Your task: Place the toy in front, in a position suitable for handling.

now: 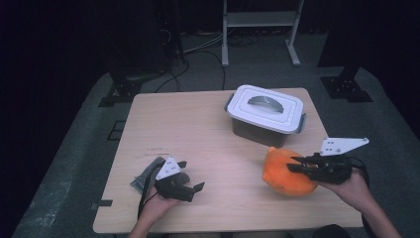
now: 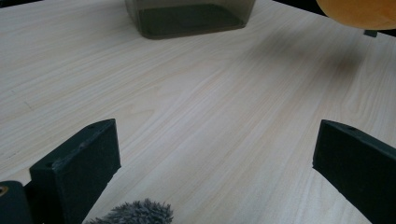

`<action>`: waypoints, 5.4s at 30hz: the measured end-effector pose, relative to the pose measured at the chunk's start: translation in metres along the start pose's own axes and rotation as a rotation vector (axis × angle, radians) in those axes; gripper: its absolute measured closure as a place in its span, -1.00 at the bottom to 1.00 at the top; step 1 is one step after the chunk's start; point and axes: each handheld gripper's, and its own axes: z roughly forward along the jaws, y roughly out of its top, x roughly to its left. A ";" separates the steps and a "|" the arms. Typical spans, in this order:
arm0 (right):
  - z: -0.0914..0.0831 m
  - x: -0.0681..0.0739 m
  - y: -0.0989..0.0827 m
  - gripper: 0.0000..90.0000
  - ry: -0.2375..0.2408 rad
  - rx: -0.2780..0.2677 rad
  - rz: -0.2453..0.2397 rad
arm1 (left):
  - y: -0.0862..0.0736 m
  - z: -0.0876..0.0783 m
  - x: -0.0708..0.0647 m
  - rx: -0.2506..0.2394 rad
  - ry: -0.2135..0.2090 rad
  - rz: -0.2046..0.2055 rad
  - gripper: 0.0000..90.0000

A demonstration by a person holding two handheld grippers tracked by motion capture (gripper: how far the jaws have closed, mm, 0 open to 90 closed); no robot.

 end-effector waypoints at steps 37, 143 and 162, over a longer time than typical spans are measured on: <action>0.081 0.034 0.063 0.63 0.219 -0.005 -0.148 | -0.002 -0.009 0.013 -0.003 0.022 -0.015 -1.00; 0.139 0.037 -0.019 -0.31 0.239 -0.058 -0.140 | 0.027 -0.024 0.019 0.032 -0.230 0.116 0.67; 0.147 0.040 -0.014 -0.32 0.219 -0.055 -0.163 | 0.042 0.018 -0.021 0.039 -0.383 0.217 0.66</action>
